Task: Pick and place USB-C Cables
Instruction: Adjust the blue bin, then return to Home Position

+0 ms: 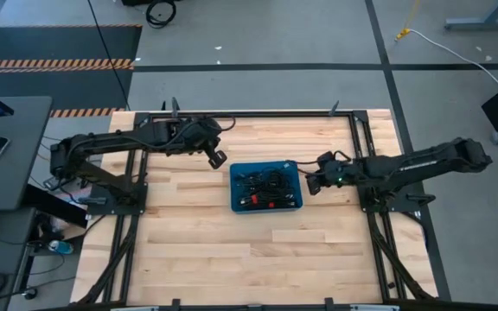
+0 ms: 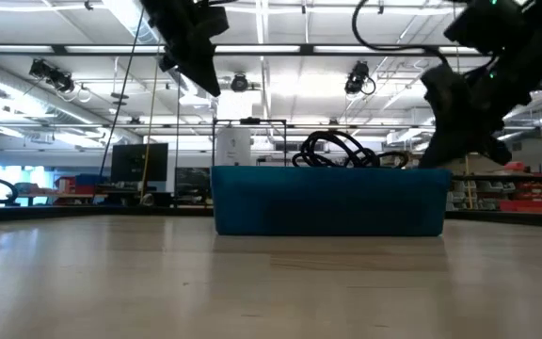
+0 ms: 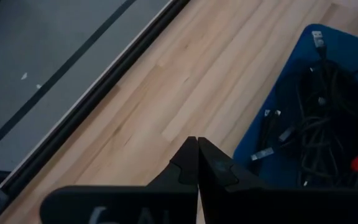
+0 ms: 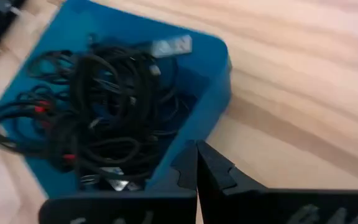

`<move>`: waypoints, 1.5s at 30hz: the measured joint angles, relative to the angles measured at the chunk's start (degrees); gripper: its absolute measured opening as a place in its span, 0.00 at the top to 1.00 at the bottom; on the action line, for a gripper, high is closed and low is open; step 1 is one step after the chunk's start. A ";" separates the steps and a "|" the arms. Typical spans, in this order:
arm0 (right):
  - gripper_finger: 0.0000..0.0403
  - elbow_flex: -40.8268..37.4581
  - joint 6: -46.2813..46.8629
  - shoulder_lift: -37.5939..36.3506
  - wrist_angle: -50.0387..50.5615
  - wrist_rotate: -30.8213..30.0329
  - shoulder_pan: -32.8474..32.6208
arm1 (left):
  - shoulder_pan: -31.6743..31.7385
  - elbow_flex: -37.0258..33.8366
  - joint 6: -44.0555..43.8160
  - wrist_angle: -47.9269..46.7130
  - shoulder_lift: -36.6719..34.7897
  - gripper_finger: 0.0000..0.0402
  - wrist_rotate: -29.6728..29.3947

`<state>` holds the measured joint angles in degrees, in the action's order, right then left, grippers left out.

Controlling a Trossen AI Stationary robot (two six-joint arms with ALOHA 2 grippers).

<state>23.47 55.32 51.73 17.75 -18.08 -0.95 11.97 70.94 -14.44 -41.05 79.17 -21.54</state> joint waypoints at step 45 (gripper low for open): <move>1.00 4.98 -8.71 14.85 -23.21 4.28 0.49 | -1.27 0.02 0.07 -1.46 -0.48 1.00 -0.33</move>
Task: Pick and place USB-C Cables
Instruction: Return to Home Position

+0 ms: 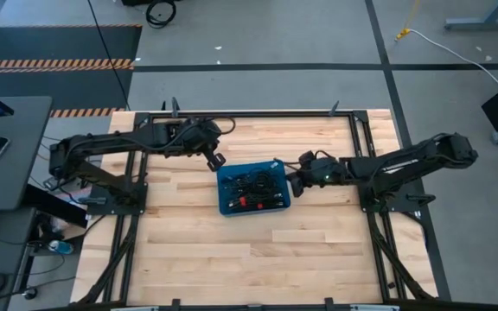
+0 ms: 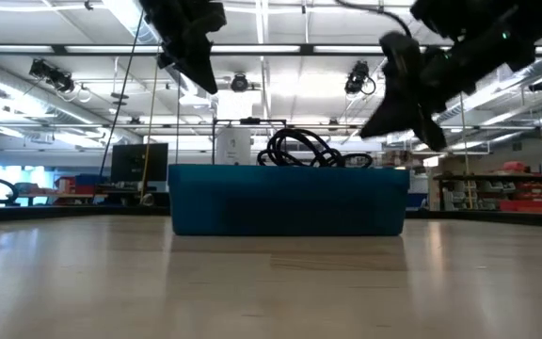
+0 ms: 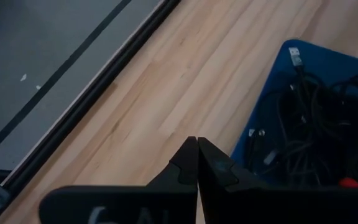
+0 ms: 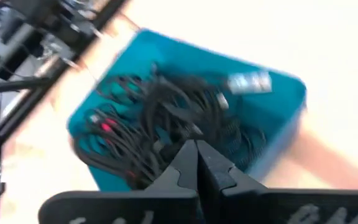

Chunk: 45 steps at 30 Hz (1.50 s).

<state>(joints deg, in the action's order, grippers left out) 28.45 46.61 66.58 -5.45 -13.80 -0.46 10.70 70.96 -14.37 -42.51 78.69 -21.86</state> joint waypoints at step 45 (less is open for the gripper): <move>1.00 17.37 -37.95 -58.35 29.49 -3.15 9.63 | -12.33 -43.74 -9.07 19.22 -60.25 1.00 0.04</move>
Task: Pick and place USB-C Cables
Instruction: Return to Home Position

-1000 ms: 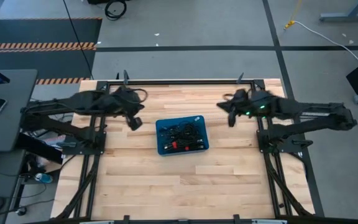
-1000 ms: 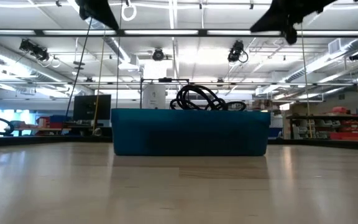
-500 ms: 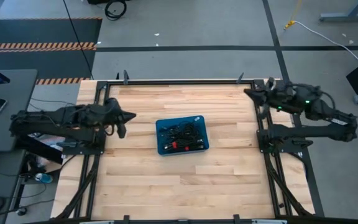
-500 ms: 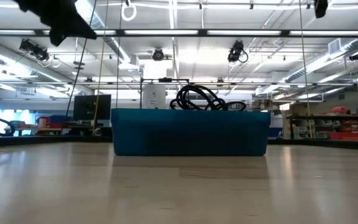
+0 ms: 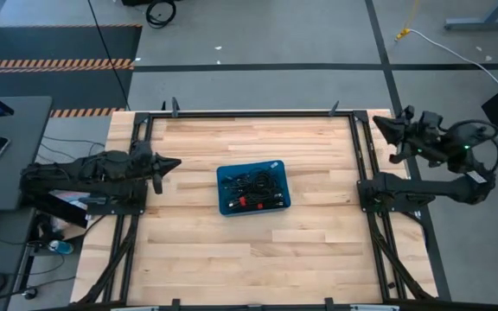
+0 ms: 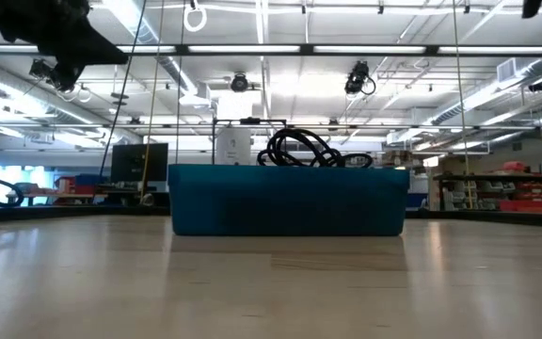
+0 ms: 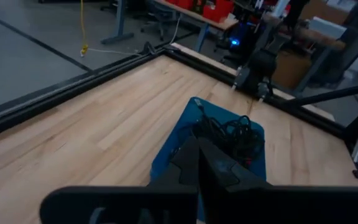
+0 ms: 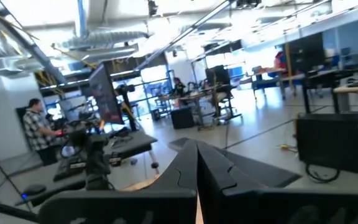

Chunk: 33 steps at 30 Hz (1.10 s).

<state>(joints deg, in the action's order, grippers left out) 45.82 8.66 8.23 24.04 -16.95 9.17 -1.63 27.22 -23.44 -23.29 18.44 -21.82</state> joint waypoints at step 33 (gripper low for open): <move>0.94 10.34 3.61 -7.55 8.94 -5.47 -0.02 | 0.20 -15.77 -10.43 9.19 -13.60 0.95 -1.71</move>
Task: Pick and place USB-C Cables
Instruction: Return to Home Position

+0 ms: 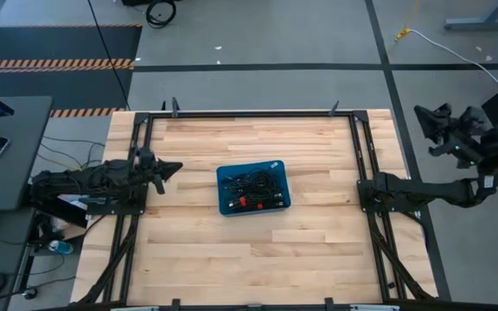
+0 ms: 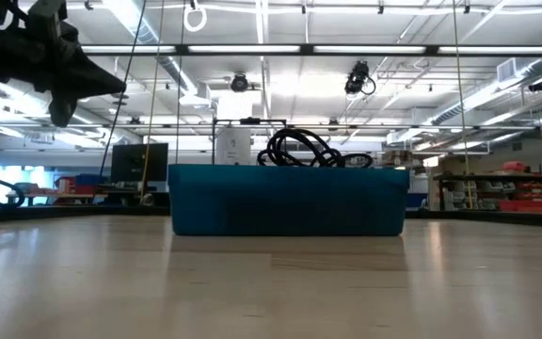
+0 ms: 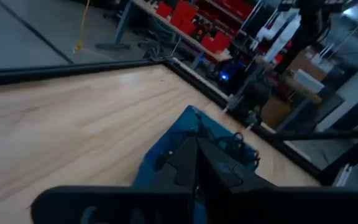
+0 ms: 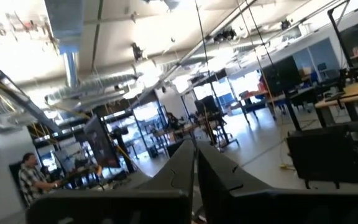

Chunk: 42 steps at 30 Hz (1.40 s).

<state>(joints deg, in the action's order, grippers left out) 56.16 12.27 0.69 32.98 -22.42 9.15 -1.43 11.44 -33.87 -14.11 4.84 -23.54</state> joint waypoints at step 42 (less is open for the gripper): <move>0.94 -9.27 -6.27 0.07 8.24 22.18 -0.13 | 0.00 0.09 26.27 10.30 0.02 0.95 19.63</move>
<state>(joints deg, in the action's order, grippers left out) 46.89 6.01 0.75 41.22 -0.24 9.02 -1.43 11.53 -7.60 -3.80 4.86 -3.91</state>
